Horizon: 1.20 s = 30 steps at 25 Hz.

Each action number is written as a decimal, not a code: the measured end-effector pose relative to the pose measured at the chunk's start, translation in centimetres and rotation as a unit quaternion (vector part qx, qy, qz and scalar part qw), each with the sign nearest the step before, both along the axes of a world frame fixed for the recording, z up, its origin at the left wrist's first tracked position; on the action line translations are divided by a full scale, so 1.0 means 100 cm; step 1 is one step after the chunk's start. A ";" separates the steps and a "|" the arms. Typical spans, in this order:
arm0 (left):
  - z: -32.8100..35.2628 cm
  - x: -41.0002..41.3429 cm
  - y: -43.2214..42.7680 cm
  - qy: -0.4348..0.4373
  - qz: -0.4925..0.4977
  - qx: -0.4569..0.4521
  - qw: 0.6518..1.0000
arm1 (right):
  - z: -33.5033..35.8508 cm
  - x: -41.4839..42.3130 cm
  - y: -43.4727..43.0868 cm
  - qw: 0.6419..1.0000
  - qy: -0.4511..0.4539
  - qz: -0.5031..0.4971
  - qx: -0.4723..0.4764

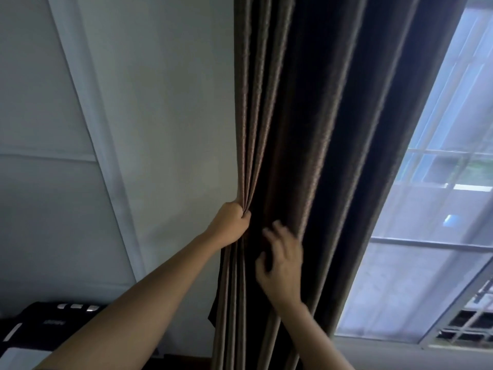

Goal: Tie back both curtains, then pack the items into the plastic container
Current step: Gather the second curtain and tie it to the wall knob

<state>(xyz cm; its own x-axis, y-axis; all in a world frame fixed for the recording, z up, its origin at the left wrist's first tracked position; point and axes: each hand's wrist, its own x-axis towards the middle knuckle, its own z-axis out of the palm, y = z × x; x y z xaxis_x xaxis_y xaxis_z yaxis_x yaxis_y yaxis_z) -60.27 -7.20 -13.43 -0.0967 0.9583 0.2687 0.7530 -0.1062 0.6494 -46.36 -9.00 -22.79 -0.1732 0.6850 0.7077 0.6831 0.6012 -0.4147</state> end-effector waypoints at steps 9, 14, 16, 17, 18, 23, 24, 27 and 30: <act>-0.006 -0.004 0.008 -0.255 -0.023 -0.081 0.963 | 0.065 0.026 0.062 0.975 0.139 0.004 -0.174; 0.012 0.010 0.009 -0.076 -0.094 -0.163 0.979 | -0.004 0.023 0.046 0.961 0.039 0.094 -0.257; 0.014 0.016 0.010 -0.068 -0.090 -0.168 0.979 | -0.019 0.018 0.040 0.951 0.027 0.129 -0.279; 0.016 0.020 0.007 -0.066 -0.094 -0.175 0.978 | -0.023 0.017 0.038 0.947 0.023 0.140 -0.288; 0.017 0.024 0.005 -0.065 -0.099 -0.180 0.976 | -0.025 0.016 0.038 0.944 0.020 0.146 -0.296; 0.023 0.033 -0.008 -0.075 -0.102 -0.179 0.976 | -0.029 0.015 0.041 0.938 0.003 0.158 -0.307; 0.023 0.034 -0.009 -0.079 -0.105 -0.186 0.974 | -0.029 0.014 0.040 0.938 0.002 0.159 -0.309; 0.017 0.035 -0.004 -0.072 -0.128 -0.192 0.970 | -0.031 0.010 0.036 0.935 0.000 0.161 -0.315; 0.009 0.042 0.000 -0.022 -0.120 -0.140 0.983 | -0.033 0.004 0.029 0.918 -0.015 0.182 -0.353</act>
<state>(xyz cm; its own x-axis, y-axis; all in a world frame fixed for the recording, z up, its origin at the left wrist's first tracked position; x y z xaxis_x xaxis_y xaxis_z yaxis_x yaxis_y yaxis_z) -56.03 -7.20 -12.48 0.1349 0.9908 -0.0072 0.6993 -0.0900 0.7091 -45.95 -6.13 -26.06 -0.4942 0.8635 0.1008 0.5079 0.3808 -0.7727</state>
